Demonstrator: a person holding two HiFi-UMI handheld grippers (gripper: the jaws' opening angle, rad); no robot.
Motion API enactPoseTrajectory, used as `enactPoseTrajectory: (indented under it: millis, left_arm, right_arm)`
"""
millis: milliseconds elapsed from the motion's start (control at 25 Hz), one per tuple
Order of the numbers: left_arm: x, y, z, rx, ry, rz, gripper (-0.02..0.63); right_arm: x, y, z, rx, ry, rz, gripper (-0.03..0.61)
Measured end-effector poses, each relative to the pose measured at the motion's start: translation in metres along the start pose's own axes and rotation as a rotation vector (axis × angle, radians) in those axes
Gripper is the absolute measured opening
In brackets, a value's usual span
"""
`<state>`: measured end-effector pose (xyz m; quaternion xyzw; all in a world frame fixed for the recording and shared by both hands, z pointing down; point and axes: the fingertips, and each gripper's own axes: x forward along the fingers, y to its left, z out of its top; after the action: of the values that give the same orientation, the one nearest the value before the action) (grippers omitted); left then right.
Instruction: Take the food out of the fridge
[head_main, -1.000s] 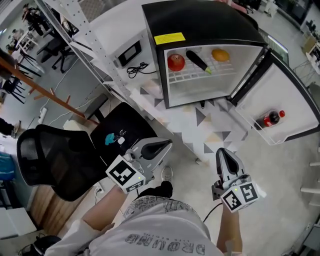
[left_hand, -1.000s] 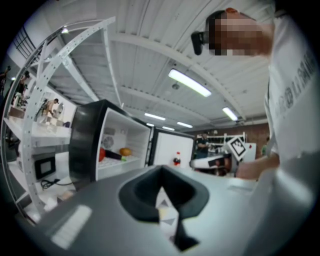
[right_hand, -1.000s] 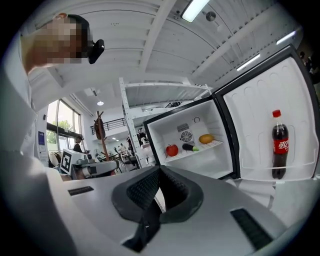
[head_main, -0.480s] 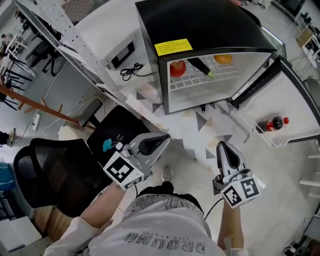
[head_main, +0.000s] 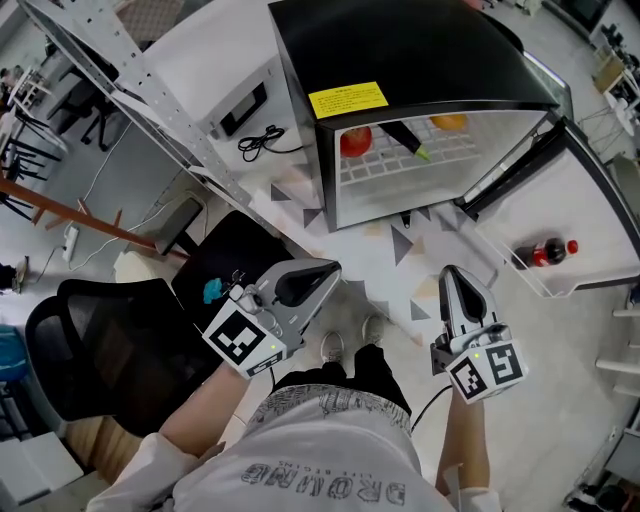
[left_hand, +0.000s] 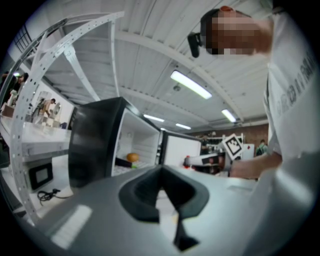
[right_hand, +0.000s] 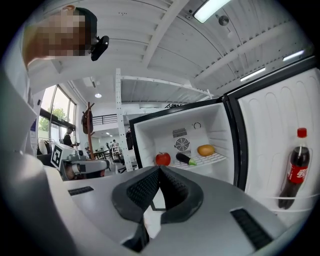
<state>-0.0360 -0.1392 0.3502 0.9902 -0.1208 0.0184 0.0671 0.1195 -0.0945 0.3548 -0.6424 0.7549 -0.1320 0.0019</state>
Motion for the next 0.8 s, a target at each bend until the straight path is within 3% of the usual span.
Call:
enactPoseTrajectory:
  millis: [800]
  left_arm:
    - [0.056,0.018,0.007,0.015,0.034,0.126,0.006]
  right_arm:
    - [0.084,-0.109,0.046,-0.149,-0.025,-0.003,-0.008]
